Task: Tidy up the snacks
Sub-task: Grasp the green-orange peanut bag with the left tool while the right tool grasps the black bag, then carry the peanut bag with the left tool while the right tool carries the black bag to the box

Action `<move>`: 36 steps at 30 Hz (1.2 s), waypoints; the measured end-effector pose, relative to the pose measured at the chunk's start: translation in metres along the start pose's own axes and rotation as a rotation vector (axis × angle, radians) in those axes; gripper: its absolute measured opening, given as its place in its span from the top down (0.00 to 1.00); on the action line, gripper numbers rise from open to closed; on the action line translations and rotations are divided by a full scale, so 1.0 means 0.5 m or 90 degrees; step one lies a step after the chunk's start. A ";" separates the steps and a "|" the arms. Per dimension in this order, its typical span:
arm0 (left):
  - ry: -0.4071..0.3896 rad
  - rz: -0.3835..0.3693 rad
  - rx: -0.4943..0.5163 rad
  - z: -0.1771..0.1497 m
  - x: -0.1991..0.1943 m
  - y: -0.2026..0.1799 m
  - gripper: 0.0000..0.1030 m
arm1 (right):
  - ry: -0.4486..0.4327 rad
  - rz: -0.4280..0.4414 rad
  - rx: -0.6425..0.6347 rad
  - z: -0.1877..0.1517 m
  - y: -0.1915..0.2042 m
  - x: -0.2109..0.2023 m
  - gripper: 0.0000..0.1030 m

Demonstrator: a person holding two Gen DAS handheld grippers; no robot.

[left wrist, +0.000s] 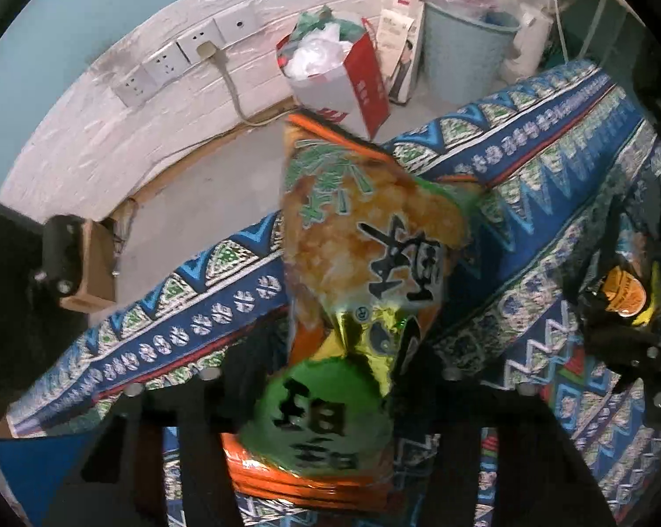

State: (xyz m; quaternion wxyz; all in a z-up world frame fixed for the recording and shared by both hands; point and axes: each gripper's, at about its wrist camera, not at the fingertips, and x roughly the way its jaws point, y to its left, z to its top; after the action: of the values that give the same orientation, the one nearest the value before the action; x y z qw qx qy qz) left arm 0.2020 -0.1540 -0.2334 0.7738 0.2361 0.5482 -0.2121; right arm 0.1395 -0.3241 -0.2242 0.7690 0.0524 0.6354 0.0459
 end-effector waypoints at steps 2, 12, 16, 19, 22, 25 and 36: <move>-0.003 -0.008 -0.012 -0.005 -0.005 0.005 0.64 | -0.009 -0.005 0.002 -0.006 -0.003 -0.010 0.41; -0.028 0.006 -0.011 -0.059 -0.070 -0.009 0.69 | -0.049 -0.028 -0.007 -0.037 0.011 -0.069 0.42; -0.041 0.008 -0.018 -0.079 -0.115 -0.008 0.69 | -0.068 -0.026 -0.010 -0.031 0.018 -0.096 0.42; -0.049 0.010 -0.031 -0.095 -0.151 -0.002 0.69 | -0.085 -0.026 -0.012 -0.034 0.030 -0.122 0.42; -0.058 0.014 -0.047 -0.112 -0.185 0.007 0.69 | -0.098 -0.025 -0.011 -0.035 0.040 -0.144 0.42; -0.067 0.019 -0.057 -0.128 -0.219 0.016 0.69 | -0.114 -0.026 -0.012 -0.037 0.050 -0.168 0.42; -0.109 0.028 -0.090 -0.188 -0.332 0.042 0.69 | -0.172 -0.010 -0.032 -0.044 0.092 -0.254 0.42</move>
State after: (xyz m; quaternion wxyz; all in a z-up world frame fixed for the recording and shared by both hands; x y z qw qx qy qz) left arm 0.0928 -0.0696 -0.1002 0.8372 0.1736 0.4881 -0.1752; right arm 0.0939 -0.2954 -0.0984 0.8492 0.0337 0.5248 0.0485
